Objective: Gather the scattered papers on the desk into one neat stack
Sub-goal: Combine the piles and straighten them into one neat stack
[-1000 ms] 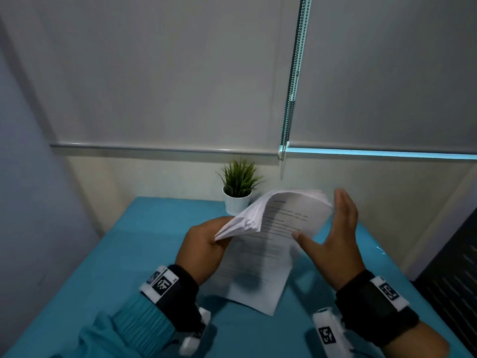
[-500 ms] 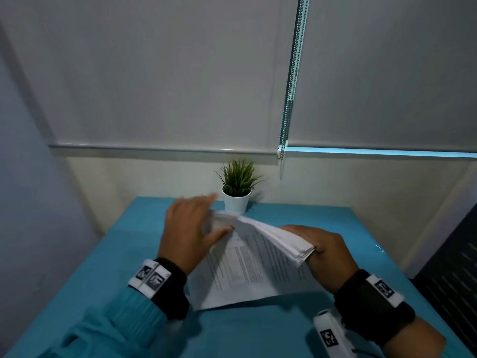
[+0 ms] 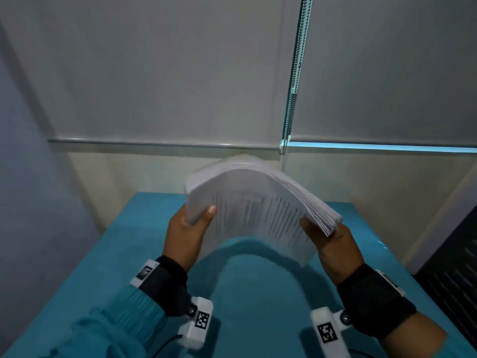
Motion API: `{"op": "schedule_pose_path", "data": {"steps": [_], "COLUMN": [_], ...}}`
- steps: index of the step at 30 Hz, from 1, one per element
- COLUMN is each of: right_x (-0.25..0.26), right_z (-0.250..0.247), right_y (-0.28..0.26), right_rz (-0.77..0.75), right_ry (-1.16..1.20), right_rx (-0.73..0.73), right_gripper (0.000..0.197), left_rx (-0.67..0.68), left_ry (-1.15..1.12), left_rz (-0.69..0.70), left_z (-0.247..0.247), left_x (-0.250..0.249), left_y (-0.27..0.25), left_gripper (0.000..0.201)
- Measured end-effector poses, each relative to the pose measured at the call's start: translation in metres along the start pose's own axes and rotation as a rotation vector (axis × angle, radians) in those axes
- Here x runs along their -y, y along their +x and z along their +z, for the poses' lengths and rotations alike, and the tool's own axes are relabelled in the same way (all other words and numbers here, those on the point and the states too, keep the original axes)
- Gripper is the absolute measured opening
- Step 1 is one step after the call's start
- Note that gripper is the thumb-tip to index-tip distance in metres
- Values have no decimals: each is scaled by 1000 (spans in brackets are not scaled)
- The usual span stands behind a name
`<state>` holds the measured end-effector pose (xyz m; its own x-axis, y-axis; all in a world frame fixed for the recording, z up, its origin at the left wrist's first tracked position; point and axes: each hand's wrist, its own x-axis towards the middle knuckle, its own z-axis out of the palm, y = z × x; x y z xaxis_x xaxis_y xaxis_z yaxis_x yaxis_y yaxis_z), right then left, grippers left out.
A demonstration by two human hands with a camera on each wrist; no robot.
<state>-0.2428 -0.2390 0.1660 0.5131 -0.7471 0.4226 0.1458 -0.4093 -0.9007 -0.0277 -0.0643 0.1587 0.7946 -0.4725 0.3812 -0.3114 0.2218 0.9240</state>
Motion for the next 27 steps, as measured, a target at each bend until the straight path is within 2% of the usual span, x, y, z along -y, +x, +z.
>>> {"op": "schedule_pose_path", "data": {"steps": [2, 6, 9, 11, 13, 15, 17, 19, 21, 23, 24, 27], "right_x": [-10, -45, -55, -53, -51, -50, -49, -44, -40, -34, -32, -26], "right_z": [2, -1, -2, -3, -2, -4, -10, -18, -22, -21, -19, -12], "right_y": [-1, -17, -22, -19, -17, -13, -7, 2, 6, 6, 6, 8], "right_rz": [62, 240, 291, 320, 341, 338, 307, 300, 290, 287, 277, 250], "right_ry": [6, -56, -160, -133, -106, -30, 74, 146, 188, 139, 96, -28], "right_rx": [-8, 114, 147, 131, 116, 96, 51, -29, -80, -97, -104, -170], "right_gripper": [15, 20, 19, 11, 12, 32, 71, 105, 114, 107, 94, 36], "left_rx": [16, 96, 87, 91, 99, 118, 155, 190, 234, 267, 269, 281], "left_ry": [-31, 18, 42, 18, -14, -48, -71, -95, -82, -68, -79, -142], "left_rz": [0, -155, -248, -267, -272, -258, -231, -206, -183, -174, -187, -226], "left_z": [11, 7, -1, -2, 0, 0, -4, -11, -16, -16, -16, -14], "left_x": [6, 40, 54, 53, 50, 48, 49, 48, 48, 47, 47, 44], "left_y": [-11, -27, -26, -23, -22, -21, -16, -10, -7, -8, -9, -11], "left_gripper": [16, 26, 27, 23, 24, 39, 63, 73, 77, 74, 73, 69]}}
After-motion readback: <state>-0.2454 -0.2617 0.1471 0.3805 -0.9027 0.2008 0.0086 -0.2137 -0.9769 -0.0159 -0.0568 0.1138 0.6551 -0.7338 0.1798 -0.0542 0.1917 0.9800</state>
